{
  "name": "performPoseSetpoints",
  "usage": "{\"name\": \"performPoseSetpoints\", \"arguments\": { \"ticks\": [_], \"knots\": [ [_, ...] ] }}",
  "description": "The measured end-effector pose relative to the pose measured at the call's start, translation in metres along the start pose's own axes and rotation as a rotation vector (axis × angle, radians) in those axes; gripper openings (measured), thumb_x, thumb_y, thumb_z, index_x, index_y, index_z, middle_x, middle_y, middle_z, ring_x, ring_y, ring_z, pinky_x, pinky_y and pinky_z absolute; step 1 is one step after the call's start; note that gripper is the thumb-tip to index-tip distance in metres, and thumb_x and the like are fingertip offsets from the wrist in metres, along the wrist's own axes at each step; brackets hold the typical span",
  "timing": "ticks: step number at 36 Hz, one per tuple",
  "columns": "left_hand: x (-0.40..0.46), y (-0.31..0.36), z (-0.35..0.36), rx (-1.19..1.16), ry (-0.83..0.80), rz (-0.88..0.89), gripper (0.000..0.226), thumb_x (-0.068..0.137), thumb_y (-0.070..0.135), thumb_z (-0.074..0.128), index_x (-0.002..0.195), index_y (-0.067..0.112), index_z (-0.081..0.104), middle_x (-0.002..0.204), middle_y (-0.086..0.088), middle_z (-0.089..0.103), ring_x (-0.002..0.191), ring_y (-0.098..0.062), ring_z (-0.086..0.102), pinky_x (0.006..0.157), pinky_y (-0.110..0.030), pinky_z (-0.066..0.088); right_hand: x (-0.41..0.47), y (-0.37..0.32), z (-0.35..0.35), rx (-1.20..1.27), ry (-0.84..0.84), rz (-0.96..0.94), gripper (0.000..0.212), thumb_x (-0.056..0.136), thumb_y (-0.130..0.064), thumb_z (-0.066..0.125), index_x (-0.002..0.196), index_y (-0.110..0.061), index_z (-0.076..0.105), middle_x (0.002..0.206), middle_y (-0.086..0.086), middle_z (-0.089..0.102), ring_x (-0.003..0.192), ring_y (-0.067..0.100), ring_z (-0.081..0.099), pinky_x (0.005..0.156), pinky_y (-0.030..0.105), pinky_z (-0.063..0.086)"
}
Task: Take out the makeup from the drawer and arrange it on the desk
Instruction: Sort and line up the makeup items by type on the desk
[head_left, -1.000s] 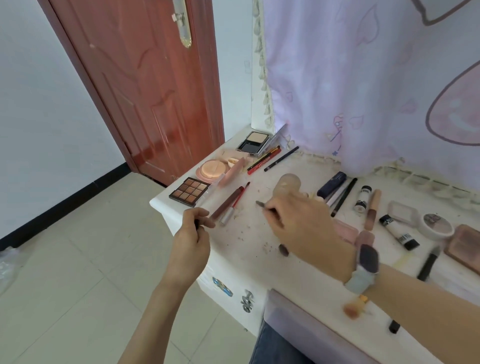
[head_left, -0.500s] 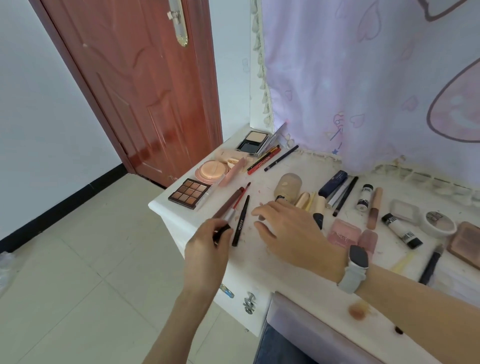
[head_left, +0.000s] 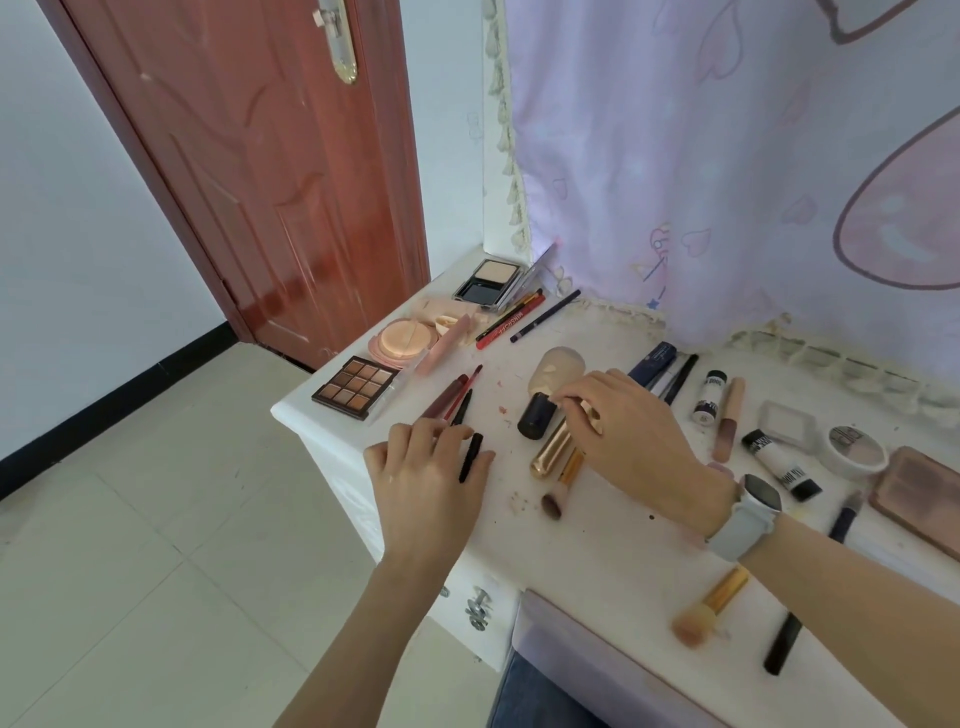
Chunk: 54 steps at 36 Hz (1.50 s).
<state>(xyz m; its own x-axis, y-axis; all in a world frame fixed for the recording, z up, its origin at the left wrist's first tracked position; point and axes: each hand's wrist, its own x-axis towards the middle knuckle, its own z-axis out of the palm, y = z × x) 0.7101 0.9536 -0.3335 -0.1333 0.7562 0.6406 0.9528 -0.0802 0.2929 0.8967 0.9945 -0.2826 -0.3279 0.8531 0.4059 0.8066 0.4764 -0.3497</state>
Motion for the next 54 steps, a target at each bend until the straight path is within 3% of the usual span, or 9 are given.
{"name": "performPoseSetpoints", "arguments": {
  "ticks": [4,8,14,21,26,34,45,49,54],
  "knots": [
    [-0.008,-0.005,-0.002,-0.01,0.013,0.039,0.009,0.077,0.025,0.068,0.081,0.02,0.074,0.082,0.003,0.067,0.076,-0.023,0.057,0.069,-0.033,0.031,0.006,0.008,0.004,0.029,0.021,0.014,0.016,0.092,-0.018,0.049,0.098,-0.016,0.065,0.089,-0.006,0.062,0.08,0.013,0.051,0.064,0.028,0.042],
    [-0.005,-0.009,-0.001,-0.017,-0.015,0.04,0.01,0.073,0.02,0.079,0.082,0.019,0.075,0.08,0.003,0.068,0.076,-0.023,0.059,0.068,-0.032,0.031,0.017,0.015,0.01,0.043,0.028,0.026,0.017,0.092,-0.018,0.048,0.097,-0.018,0.064,0.085,-0.016,0.049,0.078,0.009,0.045,0.064,0.025,0.033],
    [0.0,-0.012,0.004,-0.027,0.008,0.064,0.009,0.074,0.017,0.077,0.083,0.019,0.075,0.08,0.002,0.066,0.075,-0.022,0.058,0.07,-0.031,0.029,0.057,0.031,0.01,-0.015,-0.063,-0.021,0.025,0.096,-0.015,0.042,0.107,-0.015,0.065,0.106,0.001,0.063,0.099,0.019,0.053,0.078,0.035,0.045],
    [0.008,-0.014,0.006,-0.008,0.036,0.035,0.008,0.072,0.015,0.078,0.078,0.018,0.074,0.078,0.001,0.067,0.073,-0.023,0.059,0.071,-0.029,0.026,0.123,0.061,0.016,-0.251,-0.268,-0.015,0.036,0.095,-0.007,0.038,0.123,-0.014,0.058,0.119,0.013,0.055,0.111,0.031,0.048,0.085,0.044,0.045],
    [0.007,-0.014,0.007,-0.03,0.041,0.036,0.009,0.073,0.014,0.078,0.079,0.018,0.074,0.078,0.002,0.067,0.073,-0.023,0.059,0.071,-0.028,0.025,0.143,0.072,0.03,-0.477,-0.412,-0.17,0.041,0.092,-0.003,0.042,0.129,-0.016,0.052,0.12,0.011,0.051,0.11,0.028,0.044,0.089,0.039,0.041],
    [0.009,-0.014,0.008,-0.018,0.044,0.022,0.006,0.075,0.014,0.074,0.078,0.019,0.074,0.076,0.004,0.066,0.071,-0.022,0.058,0.071,-0.028,0.025,0.155,0.077,0.035,-0.702,-0.477,-0.358,0.023,0.093,-0.003,0.04,0.111,-0.01,0.052,0.118,0.006,0.05,0.11,0.023,0.04,0.082,0.04,0.047],
    [0.012,-0.009,0.007,-0.014,0.002,-0.053,0.006,0.076,0.017,0.076,0.081,0.018,0.073,0.079,0.002,0.066,0.073,-0.023,0.056,0.072,-0.03,0.027,0.107,0.049,-0.009,-0.207,0.042,-0.344,0.014,0.089,-0.006,0.053,0.1,-0.001,0.061,0.08,0.014,0.064,0.075,0.032,0.059,0.065,0.037,0.041],
    [0.01,-0.004,0.001,-0.113,-0.021,-0.05,0.029,0.077,0.019,0.077,0.103,0.01,0.069,0.095,-0.006,0.065,0.085,-0.028,0.06,0.075,-0.037,0.04,0.074,0.025,-0.028,-0.02,-0.041,-0.344,0.02,0.094,-0.012,0.05,0.108,-0.012,0.063,0.077,0.0,0.058,0.06,0.014,0.049,0.052,0.026,0.039],
    [0.014,0.012,-0.017,-0.47,-0.139,-0.073,0.062,0.082,0.036,0.066,0.134,0.01,0.046,0.122,-0.008,0.052,0.106,-0.023,0.056,0.092,-0.034,0.046,0.04,0.015,-0.036,0.149,-0.362,-0.237,0.025,0.095,-0.021,0.048,0.115,-0.022,0.063,0.088,-0.009,0.058,0.074,0.013,0.056,0.069,0.028,0.045]
  ]
}}
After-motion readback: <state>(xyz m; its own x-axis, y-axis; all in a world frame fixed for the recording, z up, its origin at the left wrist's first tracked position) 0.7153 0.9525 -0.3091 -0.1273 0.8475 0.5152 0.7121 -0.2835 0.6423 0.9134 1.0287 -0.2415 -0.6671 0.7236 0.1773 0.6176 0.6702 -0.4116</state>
